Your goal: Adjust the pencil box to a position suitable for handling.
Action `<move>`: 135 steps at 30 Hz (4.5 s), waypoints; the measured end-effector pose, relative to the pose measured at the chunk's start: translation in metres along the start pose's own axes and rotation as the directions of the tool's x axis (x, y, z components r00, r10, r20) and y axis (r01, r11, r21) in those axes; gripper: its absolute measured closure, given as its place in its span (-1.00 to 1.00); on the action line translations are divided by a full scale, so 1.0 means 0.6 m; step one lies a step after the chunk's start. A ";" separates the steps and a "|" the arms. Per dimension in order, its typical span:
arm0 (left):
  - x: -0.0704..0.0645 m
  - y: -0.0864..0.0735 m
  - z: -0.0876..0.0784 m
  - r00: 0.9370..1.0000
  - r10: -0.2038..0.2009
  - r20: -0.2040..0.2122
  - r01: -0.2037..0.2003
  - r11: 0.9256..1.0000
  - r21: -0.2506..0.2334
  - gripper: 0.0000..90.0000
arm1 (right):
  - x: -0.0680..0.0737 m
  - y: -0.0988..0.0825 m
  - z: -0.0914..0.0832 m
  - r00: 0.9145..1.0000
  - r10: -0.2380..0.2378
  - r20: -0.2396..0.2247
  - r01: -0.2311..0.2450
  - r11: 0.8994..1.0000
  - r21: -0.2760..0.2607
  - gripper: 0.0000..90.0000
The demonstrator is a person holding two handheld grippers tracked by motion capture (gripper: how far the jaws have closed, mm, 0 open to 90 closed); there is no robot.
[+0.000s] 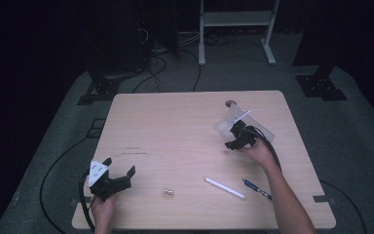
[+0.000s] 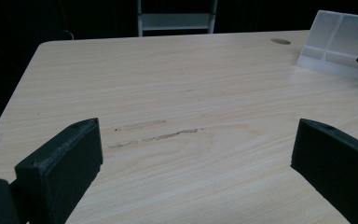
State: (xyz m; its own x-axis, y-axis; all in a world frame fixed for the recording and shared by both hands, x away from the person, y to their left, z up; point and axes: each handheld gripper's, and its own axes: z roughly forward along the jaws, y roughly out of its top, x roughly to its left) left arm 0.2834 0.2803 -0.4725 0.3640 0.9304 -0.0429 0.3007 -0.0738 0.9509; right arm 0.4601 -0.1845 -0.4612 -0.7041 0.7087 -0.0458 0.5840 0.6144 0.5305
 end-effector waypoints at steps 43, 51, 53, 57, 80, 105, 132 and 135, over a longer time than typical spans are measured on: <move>0.015 -0.005 -0.002 0.995 -0.095 0.025 0.096 0.995 -0.012 -0.98 | -0.020 -0.024 -0.016 0.995 -0.086 -0.060 0.084 0.996 -0.031 0.93; 0.014 -0.006 -0.001 0.995 -0.097 0.025 0.097 0.995 -0.009 -0.98 | -0.002 -0.008 -0.045 0.986 -0.145 -0.087 0.137 0.986 -0.096 0.93; 0.014 -0.006 -0.001 0.995 -0.099 0.026 0.099 0.995 -0.010 -0.98 | 0.002 -0.005 -0.048 0.984 -0.154 -0.095 0.144 0.985 -0.099 0.93; 0.015 -0.006 -0.002 0.995 -0.101 0.025 0.102 0.995 -0.011 -0.98 | 0.021 0.006 -0.057 0.972 -0.209 -0.104 0.197 0.973 -0.119 0.93; 0.017 -0.006 -0.001 0.993 -0.114 0.030 0.115 0.993 -0.007 -0.98 | 0.119 0.046 -0.018 0.885 -0.402 -0.233 0.378 0.915 -0.140 0.93; 0.017 -0.006 -0.002 0.993 -0.114 0.030 0.114 0.993 -0.011 -0.98 | 0.174 0.046 0.026 0.819 -0.472 -0.325 0.463 0.879 -0.112 0.93; 0.009 -0.008 -0.001 0.995 -0.085 0.051 0.087 0.996 -0.026 -0.98 | 0.151 0.038 -0.003 0.867 -0.349 -0.356 0.298 0.935 -0.191 0.32; 0.007 -0.008 -0.003 0.994 -0.073 0.085 0.077 0.996 -0.052 -0.98 | 0.146 0.035 -0.011 0.873 -0.334 -0.356 0.273 0.938 -0.212 0.25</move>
State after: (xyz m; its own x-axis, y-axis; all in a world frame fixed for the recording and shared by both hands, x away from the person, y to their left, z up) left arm 0.2820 0.2853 -0.4770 0.4147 0.8995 -0.1377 0.2816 0.0171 0.9594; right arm 0.4077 -0.1120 -0.4485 -0.9534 0.2897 0.0844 0.2704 0.6961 0.6650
